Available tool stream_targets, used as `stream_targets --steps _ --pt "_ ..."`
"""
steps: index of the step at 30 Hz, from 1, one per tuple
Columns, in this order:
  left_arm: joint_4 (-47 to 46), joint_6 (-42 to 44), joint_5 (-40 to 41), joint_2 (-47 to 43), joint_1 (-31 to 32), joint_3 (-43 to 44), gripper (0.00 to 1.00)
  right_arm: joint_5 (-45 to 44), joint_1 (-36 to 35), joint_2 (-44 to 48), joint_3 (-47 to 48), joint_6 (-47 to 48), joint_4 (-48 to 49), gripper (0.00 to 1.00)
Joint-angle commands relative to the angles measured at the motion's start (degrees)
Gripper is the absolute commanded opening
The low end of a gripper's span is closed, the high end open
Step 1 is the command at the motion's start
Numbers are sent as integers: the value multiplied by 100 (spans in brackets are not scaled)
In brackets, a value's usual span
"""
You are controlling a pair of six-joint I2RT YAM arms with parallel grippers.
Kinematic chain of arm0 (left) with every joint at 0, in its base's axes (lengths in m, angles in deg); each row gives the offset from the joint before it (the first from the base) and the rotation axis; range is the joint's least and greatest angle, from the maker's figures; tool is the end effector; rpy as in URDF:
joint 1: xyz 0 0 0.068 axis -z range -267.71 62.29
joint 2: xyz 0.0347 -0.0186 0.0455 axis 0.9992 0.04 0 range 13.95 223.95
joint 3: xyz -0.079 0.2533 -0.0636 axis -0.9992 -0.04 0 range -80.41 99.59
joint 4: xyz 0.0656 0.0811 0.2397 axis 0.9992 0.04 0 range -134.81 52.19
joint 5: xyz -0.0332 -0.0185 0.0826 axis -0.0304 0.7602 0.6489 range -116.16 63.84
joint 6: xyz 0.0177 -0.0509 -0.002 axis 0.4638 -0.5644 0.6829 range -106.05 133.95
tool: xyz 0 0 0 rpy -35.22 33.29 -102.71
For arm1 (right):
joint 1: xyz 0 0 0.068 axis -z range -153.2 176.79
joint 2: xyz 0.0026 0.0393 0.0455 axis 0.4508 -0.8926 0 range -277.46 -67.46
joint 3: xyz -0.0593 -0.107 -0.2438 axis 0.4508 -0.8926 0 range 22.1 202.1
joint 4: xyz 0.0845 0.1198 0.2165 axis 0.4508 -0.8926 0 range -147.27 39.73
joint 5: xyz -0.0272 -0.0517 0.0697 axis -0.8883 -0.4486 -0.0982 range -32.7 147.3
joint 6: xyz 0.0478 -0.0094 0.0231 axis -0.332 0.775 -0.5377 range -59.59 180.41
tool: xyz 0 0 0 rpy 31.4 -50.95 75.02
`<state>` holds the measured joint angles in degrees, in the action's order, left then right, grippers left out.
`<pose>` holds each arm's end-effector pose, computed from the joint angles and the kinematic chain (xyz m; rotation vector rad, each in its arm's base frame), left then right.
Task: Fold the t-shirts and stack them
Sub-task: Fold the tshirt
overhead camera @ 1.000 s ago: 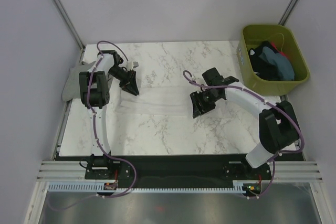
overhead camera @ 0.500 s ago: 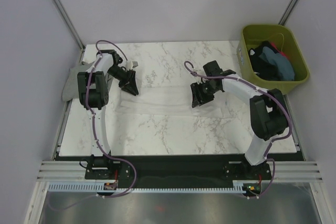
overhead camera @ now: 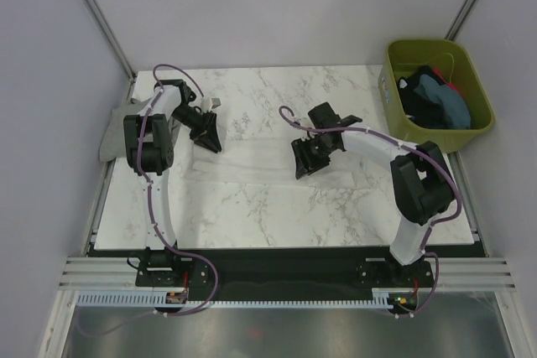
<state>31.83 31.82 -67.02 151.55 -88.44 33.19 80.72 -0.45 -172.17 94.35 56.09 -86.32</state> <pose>0.4448 -0.0176 0.1475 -0.3298 -2.8601 1.1009 0.3181 0.1798 0.1887 -0.6668 2.7307 0.7054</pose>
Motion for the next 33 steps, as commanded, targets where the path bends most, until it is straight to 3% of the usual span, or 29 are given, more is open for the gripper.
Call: stream_targets --steps 1,7,20,33 --pt "642 -108 -141 -321 3 189 31 93 -465 705 -219 -315 -86 51" --pt "615 -161 -72 -453 3 162 32 -91 -537 908 -159 -368 -104 53" --pt "624 -161 17 -533 12 13 34 -294 790 -76 404 211 -33 53" --pt "606 -205 -27 -348 3 268 34 -22 773 1285 -1141 71 -596 53"
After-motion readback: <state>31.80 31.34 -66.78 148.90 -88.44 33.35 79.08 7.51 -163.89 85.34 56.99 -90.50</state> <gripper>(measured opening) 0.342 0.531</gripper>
